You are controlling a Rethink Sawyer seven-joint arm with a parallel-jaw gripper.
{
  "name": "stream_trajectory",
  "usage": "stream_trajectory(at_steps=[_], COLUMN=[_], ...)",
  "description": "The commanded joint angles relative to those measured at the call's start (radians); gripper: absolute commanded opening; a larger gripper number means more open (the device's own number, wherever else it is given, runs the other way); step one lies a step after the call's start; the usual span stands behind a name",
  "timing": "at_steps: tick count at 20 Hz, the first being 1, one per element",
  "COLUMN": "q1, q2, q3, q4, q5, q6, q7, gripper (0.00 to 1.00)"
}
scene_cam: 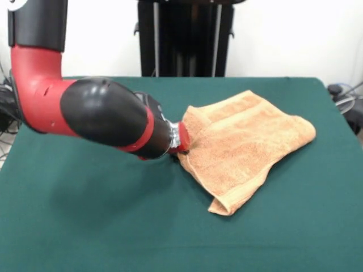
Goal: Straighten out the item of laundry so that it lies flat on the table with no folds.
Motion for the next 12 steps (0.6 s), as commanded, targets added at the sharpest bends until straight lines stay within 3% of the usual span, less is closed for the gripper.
stream_trajectory(at_steps=[1,12], q1=[-0.035,-0.062], q2=[0.111,0.156], q3=[0.029,0.069], q4=[-0.177,-0.213], q5=[-0.159,-0.195], q6=[-0.212,-0.236], q7=[-0.209,-0.265], gripper=[0.0,0.0])
